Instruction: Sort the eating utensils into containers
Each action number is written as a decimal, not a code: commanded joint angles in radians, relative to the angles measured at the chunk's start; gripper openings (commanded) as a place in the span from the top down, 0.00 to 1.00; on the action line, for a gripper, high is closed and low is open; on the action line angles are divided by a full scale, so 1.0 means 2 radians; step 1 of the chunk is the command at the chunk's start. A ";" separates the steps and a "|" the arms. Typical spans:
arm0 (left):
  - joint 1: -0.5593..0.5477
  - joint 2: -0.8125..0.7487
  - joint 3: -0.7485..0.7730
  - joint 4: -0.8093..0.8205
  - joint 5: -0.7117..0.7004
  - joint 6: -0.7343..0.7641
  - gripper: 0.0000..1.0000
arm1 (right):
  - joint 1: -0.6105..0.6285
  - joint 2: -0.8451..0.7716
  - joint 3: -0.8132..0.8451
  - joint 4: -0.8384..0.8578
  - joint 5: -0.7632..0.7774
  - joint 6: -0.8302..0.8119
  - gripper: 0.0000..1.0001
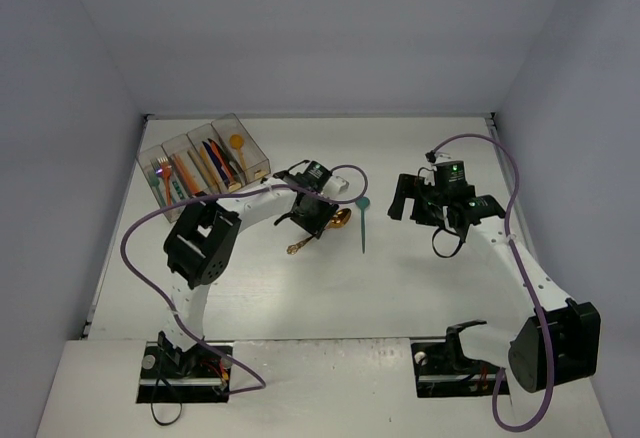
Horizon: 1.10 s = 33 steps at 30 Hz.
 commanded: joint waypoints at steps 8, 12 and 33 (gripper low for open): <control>-0.014 0.038 0.042 -0.020 -0.014 -0.011 0.62 | -0.009 -0.019 0.001 0.002 0.020 -0.006 0.00; -0.031 0.052 0.053 -0.033 -0.040 -0.012 0.64 | -0.010 -0.019 0.000 0.001 0.020 -0.007 0.00; -0.038 0.018 0.042 -0.062 -0.082 -0.051 1.00 | -0.014 -0.022 0.000 -0.002 0.021 -0.012 0.00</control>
